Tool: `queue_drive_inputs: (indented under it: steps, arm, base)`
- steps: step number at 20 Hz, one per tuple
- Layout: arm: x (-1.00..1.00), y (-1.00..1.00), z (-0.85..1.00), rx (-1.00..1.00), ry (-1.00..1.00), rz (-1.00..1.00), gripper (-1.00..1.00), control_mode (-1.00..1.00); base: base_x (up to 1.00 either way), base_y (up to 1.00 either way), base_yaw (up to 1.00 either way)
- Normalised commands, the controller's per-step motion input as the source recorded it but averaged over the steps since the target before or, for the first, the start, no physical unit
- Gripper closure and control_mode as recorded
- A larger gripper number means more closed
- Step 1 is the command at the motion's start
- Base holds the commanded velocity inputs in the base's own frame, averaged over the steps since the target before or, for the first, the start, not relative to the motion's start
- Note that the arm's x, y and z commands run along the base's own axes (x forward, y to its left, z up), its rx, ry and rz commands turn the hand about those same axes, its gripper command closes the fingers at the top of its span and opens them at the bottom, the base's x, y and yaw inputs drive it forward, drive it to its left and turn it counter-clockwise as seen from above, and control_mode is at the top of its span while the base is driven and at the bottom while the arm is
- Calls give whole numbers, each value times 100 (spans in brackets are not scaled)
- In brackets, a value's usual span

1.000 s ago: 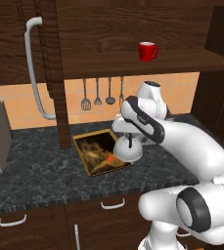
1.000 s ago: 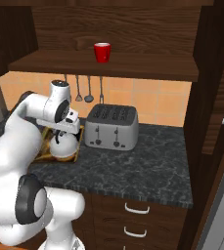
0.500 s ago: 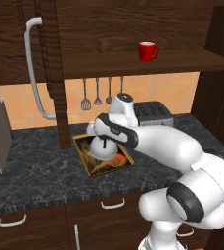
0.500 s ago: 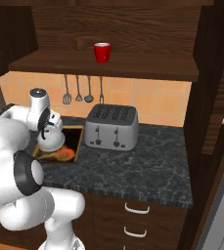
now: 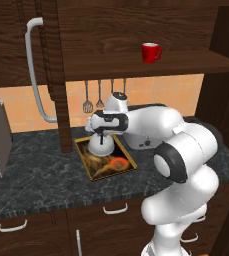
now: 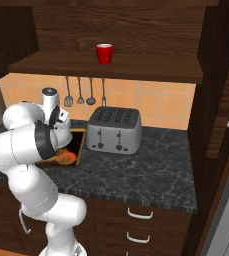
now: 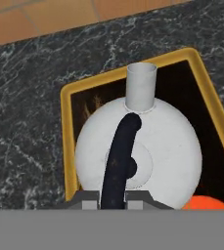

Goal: Pick the kettle from the counter and place it on the tray. Then pick the mug from the cabinet and place it on the tray. Then close the cabinet doors.

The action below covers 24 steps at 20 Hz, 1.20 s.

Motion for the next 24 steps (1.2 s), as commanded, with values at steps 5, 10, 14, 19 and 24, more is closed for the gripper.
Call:
queue_drive_inputs:
  steps: [5,10,14,19,24]
  arm:
    - [37,4,-41,0,0,0,100,-100]
    - [47,6,-36,0,0,0,100,-100]
    - [38,14,-38,0,0,0,100,-100]
    - [2,1,-9,-1,0,0,-100,-100]
    - [-17,0,13,0,-6,0,-100,-100]
  base:
    - [0,0,0]
    - [0,0,0]
    - [0,0,0]
    - [0,0,0]
    - [0,0,0]
